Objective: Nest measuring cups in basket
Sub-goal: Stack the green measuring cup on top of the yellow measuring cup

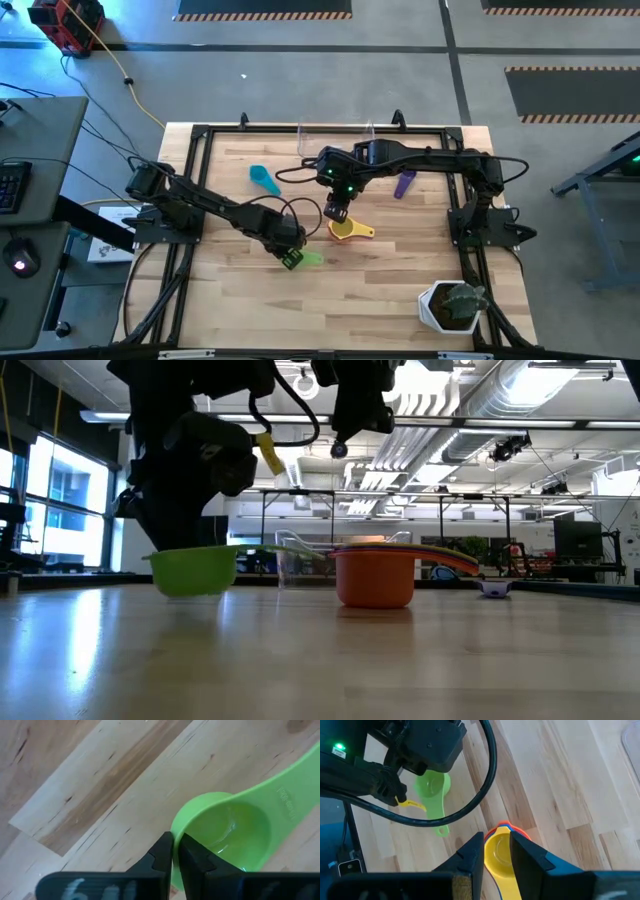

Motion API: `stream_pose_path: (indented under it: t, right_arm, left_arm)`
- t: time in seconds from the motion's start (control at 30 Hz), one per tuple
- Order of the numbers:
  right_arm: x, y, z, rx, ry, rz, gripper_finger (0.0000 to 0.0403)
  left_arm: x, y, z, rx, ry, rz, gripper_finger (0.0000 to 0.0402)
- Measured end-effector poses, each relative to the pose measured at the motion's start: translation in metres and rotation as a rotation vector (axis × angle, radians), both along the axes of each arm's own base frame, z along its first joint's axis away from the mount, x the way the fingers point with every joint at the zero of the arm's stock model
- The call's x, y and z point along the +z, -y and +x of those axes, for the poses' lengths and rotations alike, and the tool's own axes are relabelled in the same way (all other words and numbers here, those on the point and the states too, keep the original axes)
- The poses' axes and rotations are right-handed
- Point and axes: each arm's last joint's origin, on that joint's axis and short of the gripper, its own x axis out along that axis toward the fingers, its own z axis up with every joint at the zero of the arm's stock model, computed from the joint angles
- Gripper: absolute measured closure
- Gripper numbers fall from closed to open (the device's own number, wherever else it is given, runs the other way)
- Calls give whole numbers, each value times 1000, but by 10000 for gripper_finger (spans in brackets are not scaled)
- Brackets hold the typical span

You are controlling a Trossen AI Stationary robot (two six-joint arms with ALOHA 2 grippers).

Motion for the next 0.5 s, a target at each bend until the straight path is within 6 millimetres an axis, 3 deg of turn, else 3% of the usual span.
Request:
stream_pose_path:
  t: [0.5]
  right_arm:
    - [0, 0, 0, 2, 0, -4, 318]
  left_arm:
    - [1, 2, 4, -39, 36, -47, 356]
